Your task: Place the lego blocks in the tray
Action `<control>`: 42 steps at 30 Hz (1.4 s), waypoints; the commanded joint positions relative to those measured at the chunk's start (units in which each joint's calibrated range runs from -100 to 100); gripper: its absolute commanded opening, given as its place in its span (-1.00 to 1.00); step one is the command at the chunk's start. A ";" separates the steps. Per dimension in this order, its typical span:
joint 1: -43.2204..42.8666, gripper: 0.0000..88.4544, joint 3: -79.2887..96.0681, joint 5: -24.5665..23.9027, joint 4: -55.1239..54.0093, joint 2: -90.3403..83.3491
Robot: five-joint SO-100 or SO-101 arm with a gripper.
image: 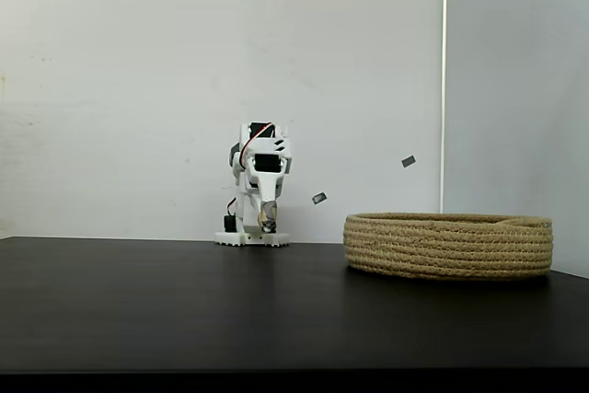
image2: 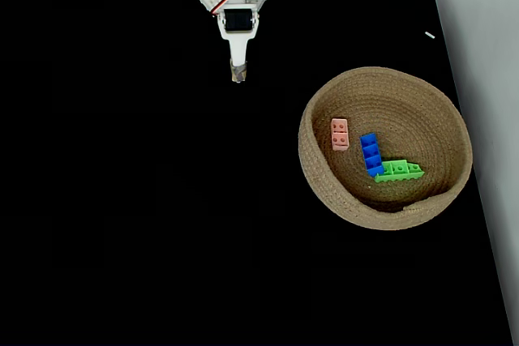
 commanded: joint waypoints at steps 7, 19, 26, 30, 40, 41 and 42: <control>-1.53 -0.99 0.52 0.44 0.00 -1.17; -1.61 -0.99 0.52 -0.39 -0.17 -1.17; -1.61 -0.99 0.52 -0.44 -0.17 -1.17; -1.61 -0.99 0.52 -0.44 -0.17 -1.17; -1.86 -0.99 0.52 -0.39 -0.17 -1.26; -1.86 -0.99 0.52 -0.39 -0.17 -1.26; -1.86 -0.99 0.52 -0.39 -0.17 -1.26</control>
